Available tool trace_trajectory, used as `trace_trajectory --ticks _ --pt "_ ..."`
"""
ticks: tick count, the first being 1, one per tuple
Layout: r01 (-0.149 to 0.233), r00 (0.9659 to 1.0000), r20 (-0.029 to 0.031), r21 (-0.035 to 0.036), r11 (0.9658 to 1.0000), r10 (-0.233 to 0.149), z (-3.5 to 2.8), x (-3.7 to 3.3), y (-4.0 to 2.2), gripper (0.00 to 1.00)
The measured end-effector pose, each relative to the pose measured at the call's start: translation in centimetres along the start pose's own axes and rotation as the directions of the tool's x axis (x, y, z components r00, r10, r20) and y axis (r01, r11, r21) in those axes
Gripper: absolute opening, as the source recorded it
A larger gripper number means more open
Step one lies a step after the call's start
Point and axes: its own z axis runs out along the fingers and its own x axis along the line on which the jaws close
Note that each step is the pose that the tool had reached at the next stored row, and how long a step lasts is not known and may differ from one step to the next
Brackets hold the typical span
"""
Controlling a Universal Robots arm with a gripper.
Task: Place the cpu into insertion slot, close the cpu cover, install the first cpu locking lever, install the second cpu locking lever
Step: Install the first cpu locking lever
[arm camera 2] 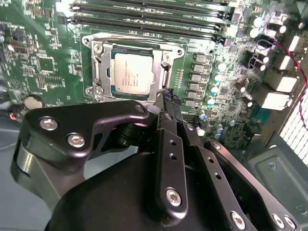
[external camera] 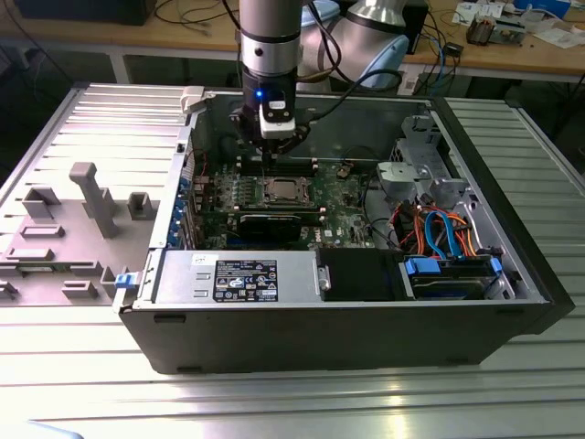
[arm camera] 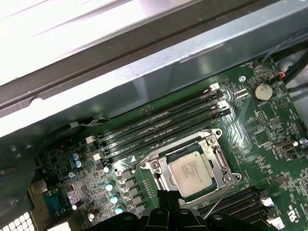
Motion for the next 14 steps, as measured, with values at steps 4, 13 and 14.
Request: trace_trajectory --ticks 4,13,14 --pt "0.008 1.0 -0.0001 -0.0006 1.0 -0.008 -0.01 0.57 -0.23 0.11" --pt "0.102 0.9948 -0.0025 -0.0036 0.9948 -0.102 -0.01 0.93 -0.38 0.11" --pt "0.115 0.9934 -0.0026 -0.0037 0.9934 -0.115 -0.01 0.93 -0.38 0.11"
